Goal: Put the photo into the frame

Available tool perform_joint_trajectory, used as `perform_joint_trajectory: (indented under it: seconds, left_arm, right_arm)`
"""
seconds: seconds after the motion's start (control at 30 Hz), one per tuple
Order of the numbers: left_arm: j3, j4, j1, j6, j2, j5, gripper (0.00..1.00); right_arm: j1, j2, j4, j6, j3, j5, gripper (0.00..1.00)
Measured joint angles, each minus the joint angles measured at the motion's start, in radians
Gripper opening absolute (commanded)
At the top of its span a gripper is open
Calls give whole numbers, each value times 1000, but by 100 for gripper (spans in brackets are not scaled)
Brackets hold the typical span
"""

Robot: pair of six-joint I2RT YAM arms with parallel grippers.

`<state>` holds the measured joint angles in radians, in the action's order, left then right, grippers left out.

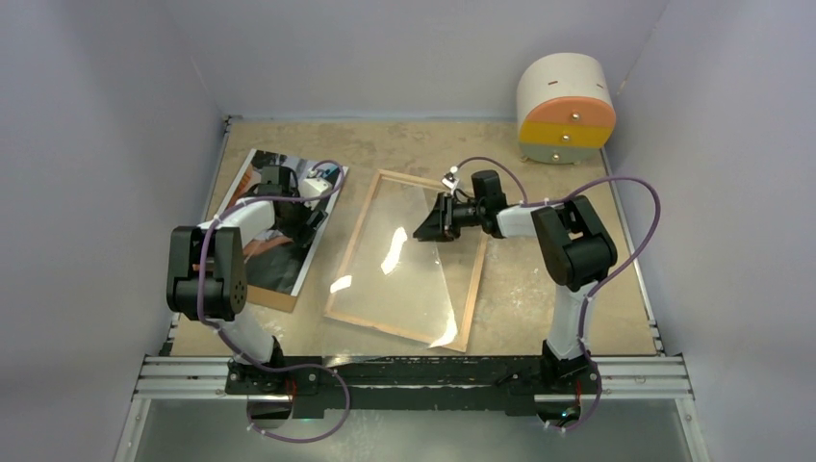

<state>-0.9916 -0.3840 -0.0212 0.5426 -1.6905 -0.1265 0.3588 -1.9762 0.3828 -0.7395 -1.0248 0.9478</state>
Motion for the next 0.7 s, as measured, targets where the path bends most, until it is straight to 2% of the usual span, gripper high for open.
perform_joint_trajectory:
  seconds: [0.07, 0.1, 0.27, 0.5, 0.53, 0.7]
  left_arm:
    - [-4, -4, 0, 0, -4, 0, 76]
    - [-6, -6, 0, 0, -6, 0, 76]
    - [-14, -8, -3, 0, -13, 0, 76]
    - [-15, -8, -5, 0, -13, 0, 76]
    - [-15, -8, -5, 0, -13, 0, 76]
    - [-18, -13, -6, 0, -15, 0, 79]
  right_arm:
    - [0, 1, 29, -18, 26, 13, 52]
    - [0, 2, 39, -26, 37, 15, 53]
    - [0, 24, 53, -35, 87, 13, 45]
    - [0, 67, 60, -39, 143, 12, 43]
    - [0, 74, 69, -45, 158, 12, 39]
    - [2, 84, 133, -85, 227, 8, 0]
